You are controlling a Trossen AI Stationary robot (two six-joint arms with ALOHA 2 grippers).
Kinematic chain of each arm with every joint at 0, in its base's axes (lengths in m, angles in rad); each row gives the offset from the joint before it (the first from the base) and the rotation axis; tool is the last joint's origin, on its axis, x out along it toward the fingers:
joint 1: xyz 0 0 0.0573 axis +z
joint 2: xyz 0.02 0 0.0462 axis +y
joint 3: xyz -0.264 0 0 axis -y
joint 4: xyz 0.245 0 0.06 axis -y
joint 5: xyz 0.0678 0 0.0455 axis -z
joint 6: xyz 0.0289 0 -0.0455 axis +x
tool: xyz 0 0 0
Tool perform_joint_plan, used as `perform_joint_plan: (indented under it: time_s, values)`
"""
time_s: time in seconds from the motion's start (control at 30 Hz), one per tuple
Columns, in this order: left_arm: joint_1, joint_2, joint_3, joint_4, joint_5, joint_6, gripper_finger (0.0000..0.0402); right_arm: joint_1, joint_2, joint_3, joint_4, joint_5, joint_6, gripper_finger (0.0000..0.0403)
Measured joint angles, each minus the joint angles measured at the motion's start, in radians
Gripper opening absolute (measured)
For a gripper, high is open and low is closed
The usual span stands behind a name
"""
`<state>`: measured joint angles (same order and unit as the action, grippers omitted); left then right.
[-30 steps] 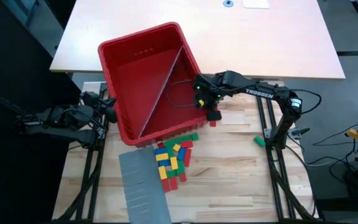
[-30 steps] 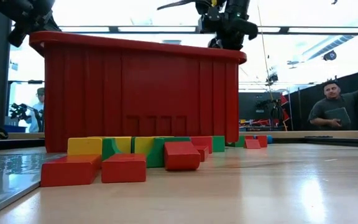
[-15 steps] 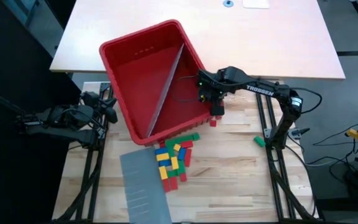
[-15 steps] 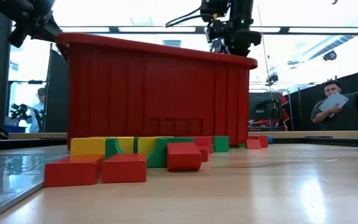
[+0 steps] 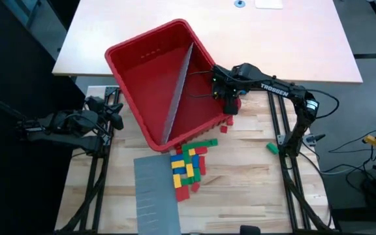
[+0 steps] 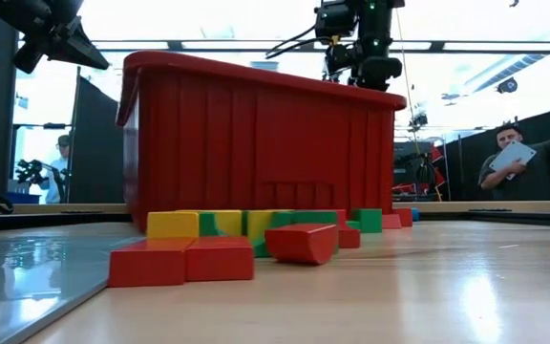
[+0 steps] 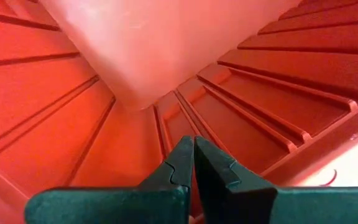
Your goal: Sort blocks
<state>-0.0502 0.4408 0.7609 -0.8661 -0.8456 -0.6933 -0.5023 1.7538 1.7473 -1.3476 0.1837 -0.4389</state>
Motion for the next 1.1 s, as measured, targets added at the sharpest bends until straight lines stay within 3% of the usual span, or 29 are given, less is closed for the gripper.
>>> perform_joint_plan:
  time_s: [1.1]
  values:
    - [0.000,0.000,0.000,-0.001,0.000,-0.001,0.0000,-0.132,0.000,-0.001,-0.039,0.003,-0.010,0.0000]
